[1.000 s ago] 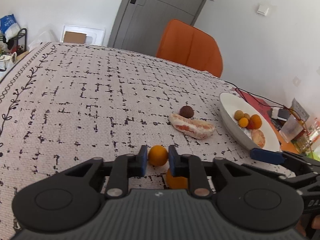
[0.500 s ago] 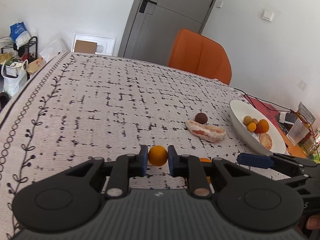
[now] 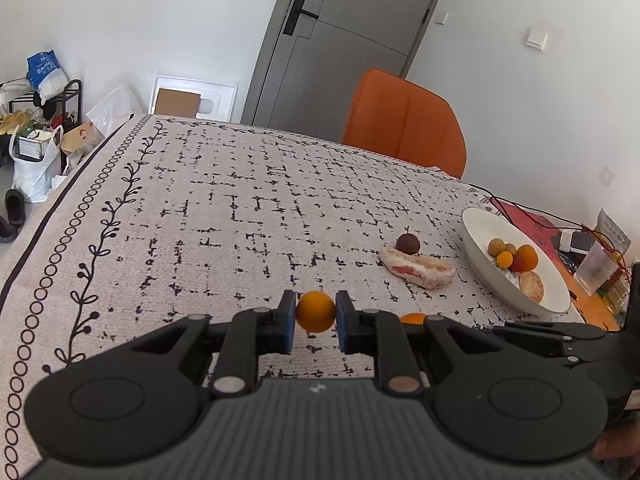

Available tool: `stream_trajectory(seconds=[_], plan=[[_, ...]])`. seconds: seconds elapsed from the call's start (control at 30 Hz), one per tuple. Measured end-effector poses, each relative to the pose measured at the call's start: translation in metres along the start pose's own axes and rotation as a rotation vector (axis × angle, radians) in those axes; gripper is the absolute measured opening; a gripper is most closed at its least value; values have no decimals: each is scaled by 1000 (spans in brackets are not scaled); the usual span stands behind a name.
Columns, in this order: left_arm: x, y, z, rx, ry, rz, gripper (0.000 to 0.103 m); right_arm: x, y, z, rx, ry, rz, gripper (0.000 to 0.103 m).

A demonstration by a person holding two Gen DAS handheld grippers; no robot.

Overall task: Organize fruits
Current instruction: 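Close the left tool on the small mandarin while the right tool grasps the orange, then carry the mandarin and orange over the white bowl and open both tools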

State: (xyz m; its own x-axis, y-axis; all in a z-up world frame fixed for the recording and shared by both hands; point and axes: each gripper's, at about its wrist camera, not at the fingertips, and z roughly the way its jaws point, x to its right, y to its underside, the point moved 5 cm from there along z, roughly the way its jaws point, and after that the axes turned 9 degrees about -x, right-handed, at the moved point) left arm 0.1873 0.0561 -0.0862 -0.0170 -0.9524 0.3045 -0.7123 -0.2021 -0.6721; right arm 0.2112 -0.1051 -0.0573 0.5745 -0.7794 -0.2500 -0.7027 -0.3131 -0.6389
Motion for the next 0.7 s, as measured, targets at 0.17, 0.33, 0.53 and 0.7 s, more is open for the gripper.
stream_trajectory(seconds=[0.17,0.33,0.53,0.7], plan=[[13,-4,3,2,10,20,19,8,0,-13,27,15,12,34],[28,-8,5,8,20,46,19,19,0,-28,60,35,30,34],[46,-13,6,16,32,80,19,31,-1,-43,99,59,52,34],[61,-18,10,22,38,116,19,46,0,-52,120,79,74,34]])
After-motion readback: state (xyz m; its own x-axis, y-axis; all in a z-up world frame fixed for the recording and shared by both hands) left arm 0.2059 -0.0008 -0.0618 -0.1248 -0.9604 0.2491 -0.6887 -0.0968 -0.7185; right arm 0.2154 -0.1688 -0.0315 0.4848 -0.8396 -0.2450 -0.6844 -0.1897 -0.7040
